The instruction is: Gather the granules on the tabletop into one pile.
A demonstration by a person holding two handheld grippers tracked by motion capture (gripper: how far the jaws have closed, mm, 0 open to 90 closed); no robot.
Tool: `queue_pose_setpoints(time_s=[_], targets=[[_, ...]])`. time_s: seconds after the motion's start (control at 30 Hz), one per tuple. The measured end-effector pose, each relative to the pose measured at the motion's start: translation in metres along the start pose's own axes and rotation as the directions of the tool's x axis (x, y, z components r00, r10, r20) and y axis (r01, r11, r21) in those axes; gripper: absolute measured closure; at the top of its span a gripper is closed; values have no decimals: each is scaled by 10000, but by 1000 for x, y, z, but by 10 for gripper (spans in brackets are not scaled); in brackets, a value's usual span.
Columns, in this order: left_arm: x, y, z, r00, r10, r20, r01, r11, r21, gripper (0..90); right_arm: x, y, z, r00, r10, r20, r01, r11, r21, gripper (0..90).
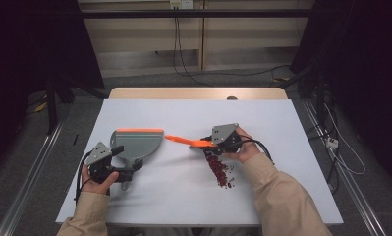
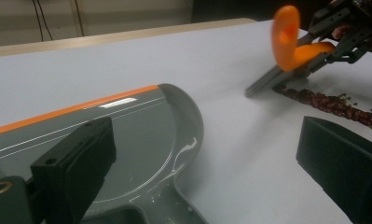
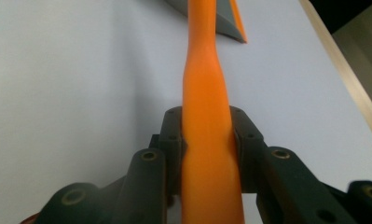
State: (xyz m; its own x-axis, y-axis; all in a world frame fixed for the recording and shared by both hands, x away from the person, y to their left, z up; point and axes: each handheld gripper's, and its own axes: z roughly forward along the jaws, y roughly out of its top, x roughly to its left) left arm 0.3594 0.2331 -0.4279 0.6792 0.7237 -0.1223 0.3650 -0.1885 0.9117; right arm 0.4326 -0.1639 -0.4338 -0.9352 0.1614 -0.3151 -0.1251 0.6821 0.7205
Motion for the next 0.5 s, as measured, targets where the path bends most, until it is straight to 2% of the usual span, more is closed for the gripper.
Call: queue_pose_setpoints(time_s=[0.33,0.5], targets=[[0,0,-1,10000,-1,-30,0,10000,-39,45,23,-3,-16,9990,-8,-437,2,9999,-150,711],[-1,1,-1,10000,6,-50,-6,10000,-51,45,31,-2,-21,9982,275,-531,-290,9992,-274,711]])
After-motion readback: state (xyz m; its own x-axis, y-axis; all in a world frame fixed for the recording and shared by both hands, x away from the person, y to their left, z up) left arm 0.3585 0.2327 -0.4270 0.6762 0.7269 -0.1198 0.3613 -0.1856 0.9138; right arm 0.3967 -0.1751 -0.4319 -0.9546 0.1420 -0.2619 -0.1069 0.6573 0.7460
